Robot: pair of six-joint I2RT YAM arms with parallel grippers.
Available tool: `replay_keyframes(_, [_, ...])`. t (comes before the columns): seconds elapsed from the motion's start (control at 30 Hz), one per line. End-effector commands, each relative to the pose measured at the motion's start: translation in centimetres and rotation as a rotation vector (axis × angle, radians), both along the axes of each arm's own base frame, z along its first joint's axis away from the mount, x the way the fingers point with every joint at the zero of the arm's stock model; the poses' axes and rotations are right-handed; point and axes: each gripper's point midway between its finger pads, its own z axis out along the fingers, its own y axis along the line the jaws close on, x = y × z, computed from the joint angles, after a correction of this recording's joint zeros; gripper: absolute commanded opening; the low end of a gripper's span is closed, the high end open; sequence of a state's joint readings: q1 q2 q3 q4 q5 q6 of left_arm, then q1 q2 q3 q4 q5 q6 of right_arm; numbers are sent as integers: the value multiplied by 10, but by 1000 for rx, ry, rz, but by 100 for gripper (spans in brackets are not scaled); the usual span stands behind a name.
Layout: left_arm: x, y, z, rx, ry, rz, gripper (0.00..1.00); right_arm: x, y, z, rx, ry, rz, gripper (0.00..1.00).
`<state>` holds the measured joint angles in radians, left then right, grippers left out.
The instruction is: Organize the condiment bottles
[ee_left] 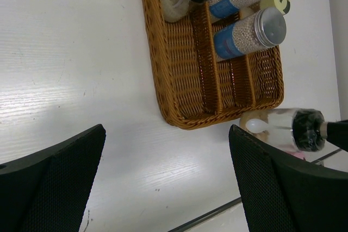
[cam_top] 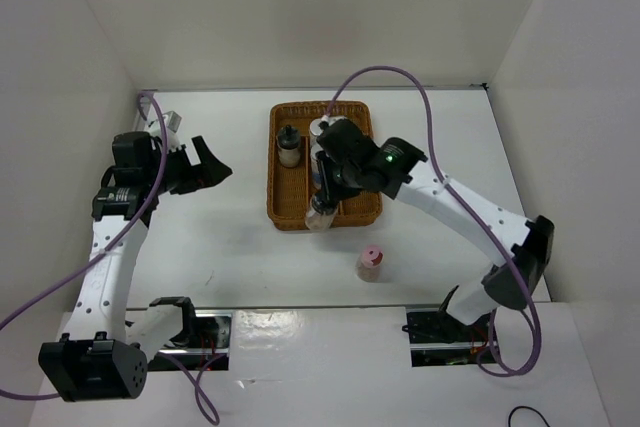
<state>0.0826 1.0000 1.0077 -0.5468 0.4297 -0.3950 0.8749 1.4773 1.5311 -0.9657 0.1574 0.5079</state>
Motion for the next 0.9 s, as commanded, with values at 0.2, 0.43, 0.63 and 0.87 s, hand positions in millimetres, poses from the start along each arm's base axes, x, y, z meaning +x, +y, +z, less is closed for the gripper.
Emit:
replay_keyframes(0.2, [-2, 3, 5, 9, -26, 17, 100, 68, 66, 58, 95, -224, 51, 10])
replay_keyframes(0.43, [-2, 5, 5, 15, -25, 25, 100, 106, 92, 52, 71, -276, 41, 10])
replay_keyframes(0.63, [-3, 1, 6, 3, -26, 7, 100, 134, 101, 21, 17, -280, 17, 11])
replay_keyframes(0.87, [-6, -2, 5, -8, -18, -9, 100, 163, 107, 3, -42, -292, 14, 11])
